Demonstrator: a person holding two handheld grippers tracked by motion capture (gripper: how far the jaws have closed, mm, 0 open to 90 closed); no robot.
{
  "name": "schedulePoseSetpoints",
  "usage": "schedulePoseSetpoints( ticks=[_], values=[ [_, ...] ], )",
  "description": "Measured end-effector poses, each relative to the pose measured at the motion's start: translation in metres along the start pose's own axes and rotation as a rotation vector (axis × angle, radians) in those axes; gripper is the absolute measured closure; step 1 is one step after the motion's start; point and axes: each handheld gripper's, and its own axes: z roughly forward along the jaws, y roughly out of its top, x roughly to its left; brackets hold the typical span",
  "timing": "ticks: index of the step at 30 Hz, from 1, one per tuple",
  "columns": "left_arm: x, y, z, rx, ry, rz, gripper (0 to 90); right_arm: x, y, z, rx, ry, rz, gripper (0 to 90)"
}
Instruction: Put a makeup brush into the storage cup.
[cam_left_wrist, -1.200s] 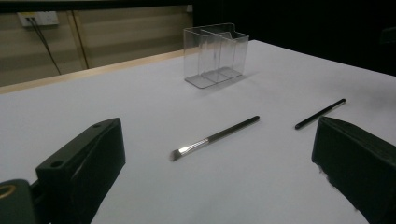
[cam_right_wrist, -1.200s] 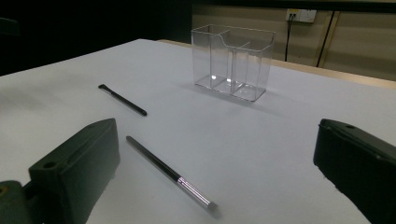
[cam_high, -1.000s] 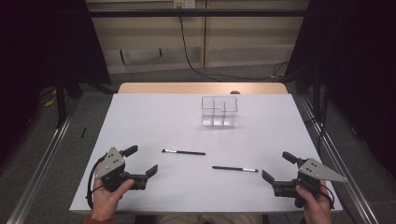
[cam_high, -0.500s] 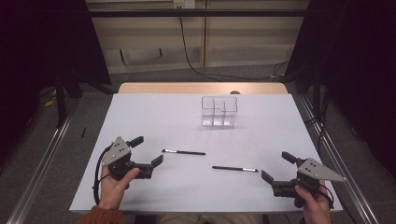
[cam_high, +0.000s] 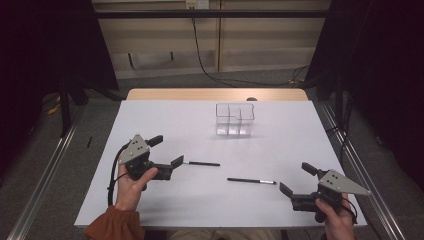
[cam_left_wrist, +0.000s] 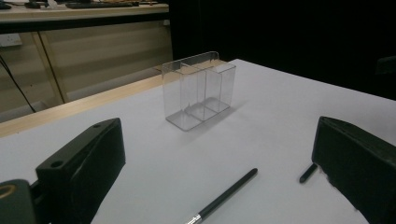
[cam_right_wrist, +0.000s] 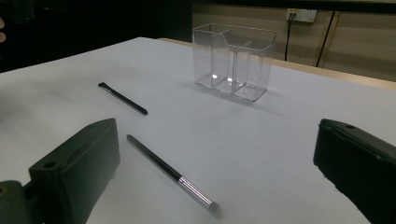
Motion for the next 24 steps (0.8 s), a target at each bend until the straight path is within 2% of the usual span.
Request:
schedulePoseSetpoints(
  ticks=[5,7,9,14,17,19,20,24],
  values=[
    [0.006,0.003,0.010,0.006,-0.002,-0.001,2.7,0.000,0.000,0.000,-0.001,0.000,0.001,0.1],
    [0.007,0.004,0.012,0.010,0.011,0.008,3.3,-0.001,0.000,0.000,-0.001,-0.001,0.001,0.2],
    [0.008,0.004,0.015,0.013,-0.009,0.004,3.3,0.000,0.000,0.000,0.001,-0.003,0.001,0.2],
    [0.012,0.002,0.023,0.038,-0.023,-0.016,3.1,0.000,0.000,0.000,0.003,-0.002,0.001,0.2],
    [0.015,0.003,0.026,0.058,-0.028,-0.008,3.4,0.000,0.000,0.001,0.003,0.001,0.000,0.2],
    [0.016,0.005,0.029,0.059,-0.016,-0.003,3.1,0.000,-0.001,0.001,0.004,0.001,0.005,0.1],
    [0.017,0.006,0.030,0.062,-0.027,-0.008,3.1,0.000,-0.001,0.001,0.004,0.001,0.005,0.1],
    [0.020,0.011,0.037,0.073,-0.031,0.014,3.2,0.000,-0.001,0.001,0.004,0.005,0.002,0.2]
  ],
)
